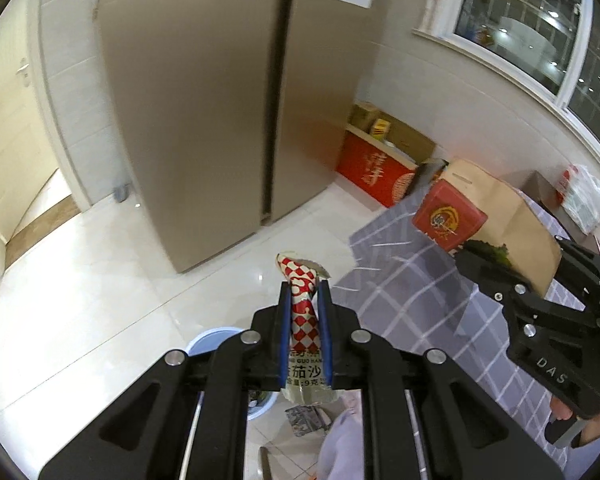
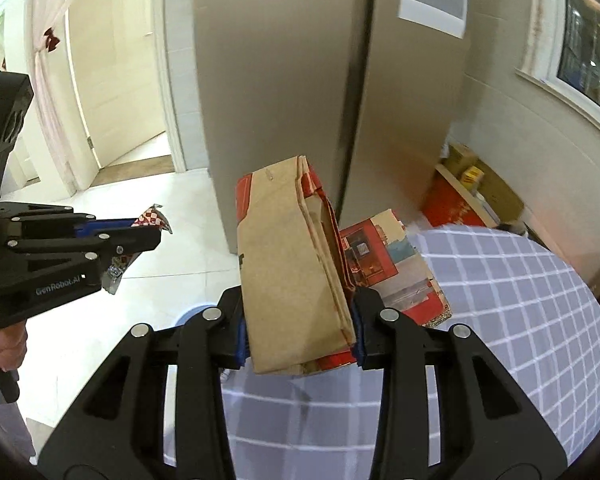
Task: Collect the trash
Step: 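Carry the packet and cardboard box over the blue bin and open both grippers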
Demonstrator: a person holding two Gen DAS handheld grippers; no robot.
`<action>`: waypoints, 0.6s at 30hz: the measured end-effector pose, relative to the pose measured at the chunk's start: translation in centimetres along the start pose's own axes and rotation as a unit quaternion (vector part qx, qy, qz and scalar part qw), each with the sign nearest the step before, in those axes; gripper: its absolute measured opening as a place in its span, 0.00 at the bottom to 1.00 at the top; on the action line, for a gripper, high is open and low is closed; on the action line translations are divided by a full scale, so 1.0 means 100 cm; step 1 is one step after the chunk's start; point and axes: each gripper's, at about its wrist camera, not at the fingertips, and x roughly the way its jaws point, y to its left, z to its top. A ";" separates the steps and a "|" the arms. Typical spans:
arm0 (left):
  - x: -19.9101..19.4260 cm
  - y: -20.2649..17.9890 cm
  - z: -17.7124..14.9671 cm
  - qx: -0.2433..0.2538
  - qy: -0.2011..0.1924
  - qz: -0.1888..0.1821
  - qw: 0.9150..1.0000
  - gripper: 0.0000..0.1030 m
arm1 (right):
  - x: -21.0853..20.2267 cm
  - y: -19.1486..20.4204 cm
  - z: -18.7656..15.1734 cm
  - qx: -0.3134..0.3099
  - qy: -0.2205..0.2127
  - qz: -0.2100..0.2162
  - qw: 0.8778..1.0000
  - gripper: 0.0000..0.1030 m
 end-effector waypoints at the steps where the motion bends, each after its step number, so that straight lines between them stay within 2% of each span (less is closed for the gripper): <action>1: -0.001 0.005 -0.001 -0.003 -0.001 0.004 1.000 0.12 | 0.003 0.004 0.001 0.000 0.002 0.007 1.000 0.35; 7: -0.007 0.044 -0.008 -0.030 0.002 0.038 0.999 0.12 | 0.025 0.047 0.012 -0.015 0.009 0.040 0.999 0.35; 15: -0.006 0.084 -0.019 -0.055 0.015 0.060 0.997 0.12 | 0.053 0.082 0.019 -0.022 0.029 0.076 0.996 0.35; 17: -0.003 0.090 -0.021 -0.055 0.018 0.055 0.997 0.14 | 0.059 0.088 0.019 -0.022 0.034 0.081 0.996 0.35; 18: 0.000 0.092 -0.021 -0.057 0.016 0.048 0.997 0.22 | 0.064 0.091 0.018 -0.024 0.039 0.082 0.996 0.35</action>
